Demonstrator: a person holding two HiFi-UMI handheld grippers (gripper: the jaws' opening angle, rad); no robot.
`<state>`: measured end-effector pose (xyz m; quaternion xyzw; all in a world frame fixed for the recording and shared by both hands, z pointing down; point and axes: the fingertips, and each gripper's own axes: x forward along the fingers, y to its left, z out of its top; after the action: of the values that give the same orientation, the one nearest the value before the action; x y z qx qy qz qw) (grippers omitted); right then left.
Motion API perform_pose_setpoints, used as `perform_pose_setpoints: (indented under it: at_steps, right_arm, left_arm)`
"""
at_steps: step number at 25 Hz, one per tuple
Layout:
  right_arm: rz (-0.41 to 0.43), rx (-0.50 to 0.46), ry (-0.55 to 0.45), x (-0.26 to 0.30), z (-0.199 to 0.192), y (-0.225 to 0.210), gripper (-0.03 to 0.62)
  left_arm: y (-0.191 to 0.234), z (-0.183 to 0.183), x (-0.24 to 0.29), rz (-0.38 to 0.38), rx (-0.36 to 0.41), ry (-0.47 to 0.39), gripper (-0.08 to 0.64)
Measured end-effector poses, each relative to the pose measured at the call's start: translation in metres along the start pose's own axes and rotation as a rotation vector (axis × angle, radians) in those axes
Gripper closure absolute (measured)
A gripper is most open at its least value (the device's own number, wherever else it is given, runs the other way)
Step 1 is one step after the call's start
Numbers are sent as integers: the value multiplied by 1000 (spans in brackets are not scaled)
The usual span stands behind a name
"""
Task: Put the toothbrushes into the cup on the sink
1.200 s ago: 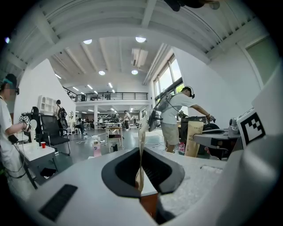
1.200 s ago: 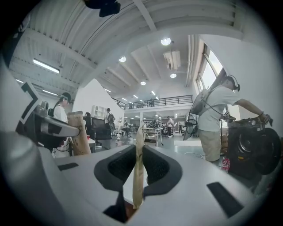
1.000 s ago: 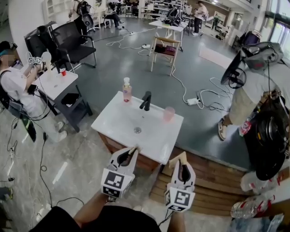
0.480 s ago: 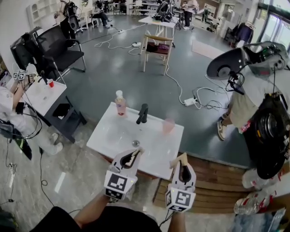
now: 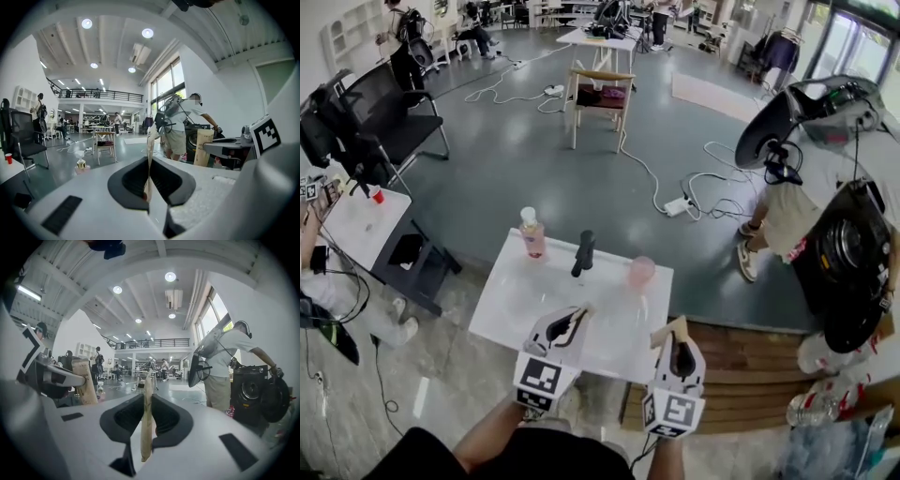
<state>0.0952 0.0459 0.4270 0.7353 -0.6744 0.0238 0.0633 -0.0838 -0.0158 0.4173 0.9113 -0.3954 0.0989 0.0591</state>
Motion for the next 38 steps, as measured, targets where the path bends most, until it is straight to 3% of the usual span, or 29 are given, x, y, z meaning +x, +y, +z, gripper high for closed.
perform_pose_setpoints:
  at_steps: [7,17,38]
  right_arm:
    - [-49,-1,-13,26,4,-1,541]
    - [-61,0,-33,61,12,-18,541]
    - [77,49,4,195,-6,-54,541]
  left_arm:
    - [19,5,28,-51,12,-14,546]
    - [28,12,66,-65,6,-17,546]
    - [58,2,176,43,-46,57,546]
